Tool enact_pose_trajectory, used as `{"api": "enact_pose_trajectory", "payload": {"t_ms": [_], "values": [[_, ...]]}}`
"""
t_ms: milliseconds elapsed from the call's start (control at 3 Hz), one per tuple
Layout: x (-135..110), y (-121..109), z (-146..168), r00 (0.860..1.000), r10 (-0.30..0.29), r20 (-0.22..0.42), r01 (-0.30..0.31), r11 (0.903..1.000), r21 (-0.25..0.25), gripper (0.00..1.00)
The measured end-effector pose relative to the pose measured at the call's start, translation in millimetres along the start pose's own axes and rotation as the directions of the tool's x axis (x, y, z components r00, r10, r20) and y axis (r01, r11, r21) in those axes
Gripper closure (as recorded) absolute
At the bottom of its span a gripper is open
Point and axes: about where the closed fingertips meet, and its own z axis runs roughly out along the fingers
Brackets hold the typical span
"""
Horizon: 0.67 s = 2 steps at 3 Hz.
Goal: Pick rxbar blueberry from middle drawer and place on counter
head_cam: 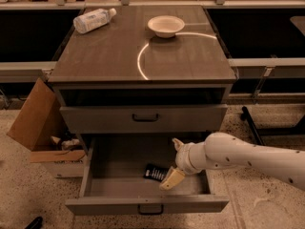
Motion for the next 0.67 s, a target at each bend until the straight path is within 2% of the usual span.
{"api": "enact_pose_trajectory", "payload": {"t_ms": [333, 667], "values": [[0, 1, 0, 1.0, 0.001, 0.0, -0.001, 1.0, -0.002, 0.0], [6, -4, 15, 1.0, 0.015, 0.002, -0.015, 0.9998, 0.009, 0.0]]}}
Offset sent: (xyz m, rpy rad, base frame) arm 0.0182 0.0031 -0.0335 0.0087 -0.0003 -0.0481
